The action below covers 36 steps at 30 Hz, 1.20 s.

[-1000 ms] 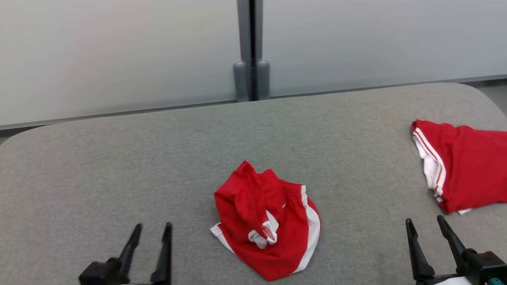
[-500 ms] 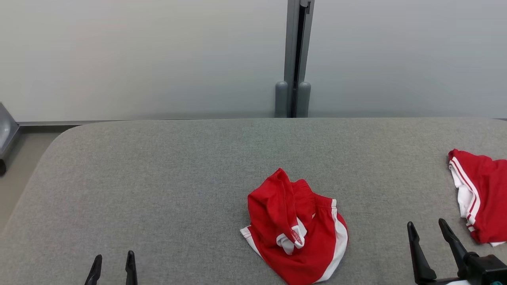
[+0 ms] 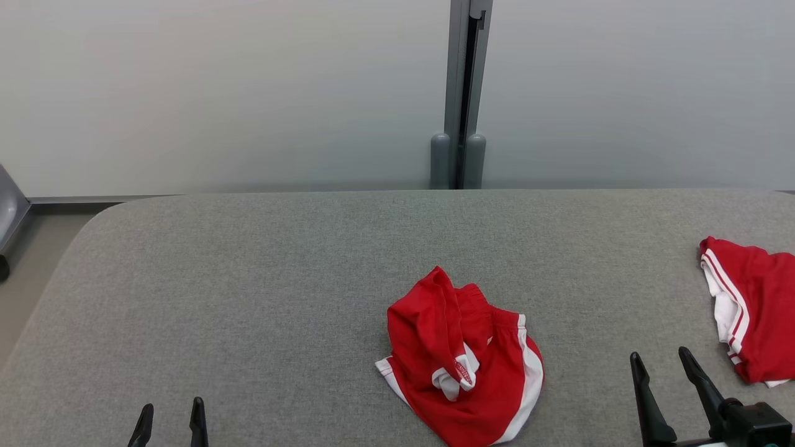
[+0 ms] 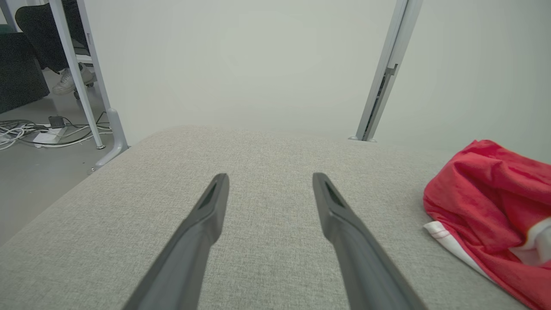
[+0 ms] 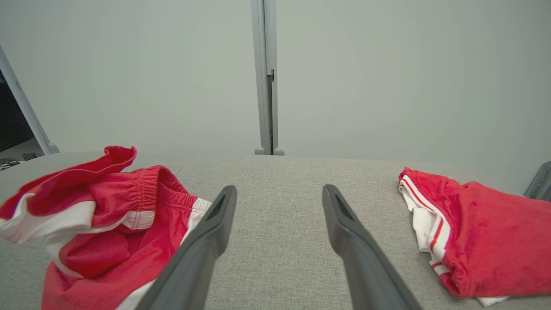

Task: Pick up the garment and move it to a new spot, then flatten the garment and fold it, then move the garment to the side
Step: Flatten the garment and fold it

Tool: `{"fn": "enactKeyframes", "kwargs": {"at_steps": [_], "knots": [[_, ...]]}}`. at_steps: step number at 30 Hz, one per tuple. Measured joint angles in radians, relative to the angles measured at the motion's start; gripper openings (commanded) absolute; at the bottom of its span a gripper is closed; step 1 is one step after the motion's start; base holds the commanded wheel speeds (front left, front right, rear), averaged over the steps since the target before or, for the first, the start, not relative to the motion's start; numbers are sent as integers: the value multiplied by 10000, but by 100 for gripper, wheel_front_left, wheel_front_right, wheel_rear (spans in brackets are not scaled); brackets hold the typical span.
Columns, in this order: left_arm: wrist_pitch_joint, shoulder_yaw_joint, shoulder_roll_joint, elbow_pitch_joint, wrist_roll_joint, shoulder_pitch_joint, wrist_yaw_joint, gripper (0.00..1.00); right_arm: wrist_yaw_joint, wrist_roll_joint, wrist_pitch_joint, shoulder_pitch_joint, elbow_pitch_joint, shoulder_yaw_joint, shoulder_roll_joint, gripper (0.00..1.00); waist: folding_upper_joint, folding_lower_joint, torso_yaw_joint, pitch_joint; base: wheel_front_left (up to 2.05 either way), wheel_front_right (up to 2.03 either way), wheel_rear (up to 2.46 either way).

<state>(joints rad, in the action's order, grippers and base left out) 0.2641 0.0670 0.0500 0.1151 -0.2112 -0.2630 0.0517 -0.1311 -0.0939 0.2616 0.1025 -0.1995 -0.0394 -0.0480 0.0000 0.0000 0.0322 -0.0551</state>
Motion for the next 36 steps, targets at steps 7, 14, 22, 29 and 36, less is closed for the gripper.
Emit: {"fn": "enactKeyframes", "kwargs": {"at_steps": [7,14,22,29,36], "knots": [[0,-458,8,-364,-8,326,0,100,2,-17,0,-72,-29,155,2,100,0,0,-282,48,0,0,0],[2,-2711,-2,-686,556,2669,437,100,0,21,0,-306,-36,353,0,100,0,0,-986,291,0,0,0],[-1181,-5453,-17,1555,817,5895,702,100,2,-224,0,-507,-201,786,2,100,0,0,-2238,735,0,0,0],[-3093,-6826,-17,3620,424,7568,721,100,2,-399,0,-797,-290,918,-4,100,0,0,-3277,1235,0,0,0],[-5223,-7467,176,5421,345,8454,767,100,2,-550,0,-937,-349,1062,-2,100,0,0,-3856,1567,0,0,0]]}}
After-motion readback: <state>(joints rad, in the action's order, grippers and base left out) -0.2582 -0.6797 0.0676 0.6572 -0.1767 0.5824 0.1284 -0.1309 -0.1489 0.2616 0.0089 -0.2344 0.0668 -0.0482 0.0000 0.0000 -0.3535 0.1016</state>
